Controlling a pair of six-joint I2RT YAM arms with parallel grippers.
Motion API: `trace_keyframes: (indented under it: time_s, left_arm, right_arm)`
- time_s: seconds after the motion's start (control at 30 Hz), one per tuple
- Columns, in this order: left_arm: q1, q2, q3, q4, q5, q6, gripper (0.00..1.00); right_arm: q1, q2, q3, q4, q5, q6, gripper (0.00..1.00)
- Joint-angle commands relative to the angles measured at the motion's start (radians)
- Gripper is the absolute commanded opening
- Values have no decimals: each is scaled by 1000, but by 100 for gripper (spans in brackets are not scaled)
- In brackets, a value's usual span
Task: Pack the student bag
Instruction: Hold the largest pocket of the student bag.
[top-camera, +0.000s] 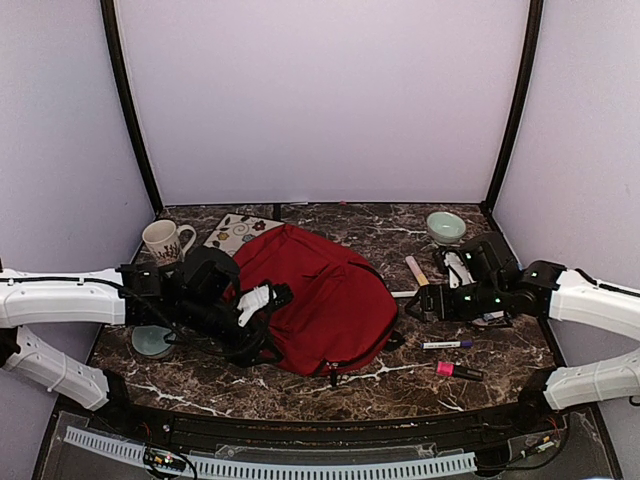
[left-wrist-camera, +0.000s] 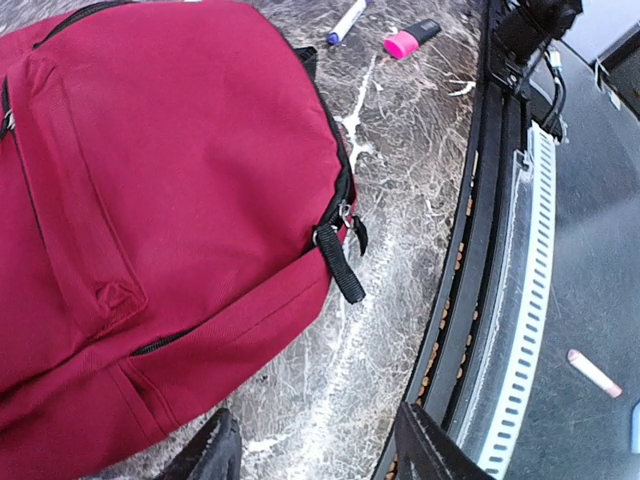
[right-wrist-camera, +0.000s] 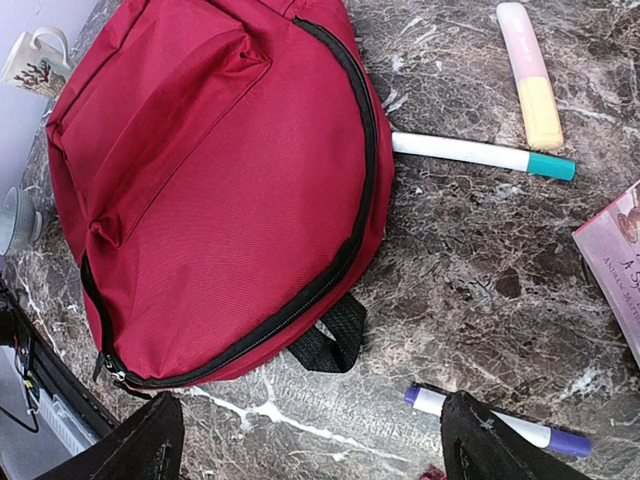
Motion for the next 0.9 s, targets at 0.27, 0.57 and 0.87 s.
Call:
trace_keyframes:
  time_s: [0.27,0.57,0.87]
  left_arm:
    - [-25,98,-36,126,79,206,51]
    - [-33,147,-35,122,79,277,50]
    - [-37,202,-21,145,80,295,50]
  right_arm:
    - [56,-21,-24,31,23,7,93]
    - [77,-6,-18,43,48,27,93]
    - [84,64,16,32,44,16,93]
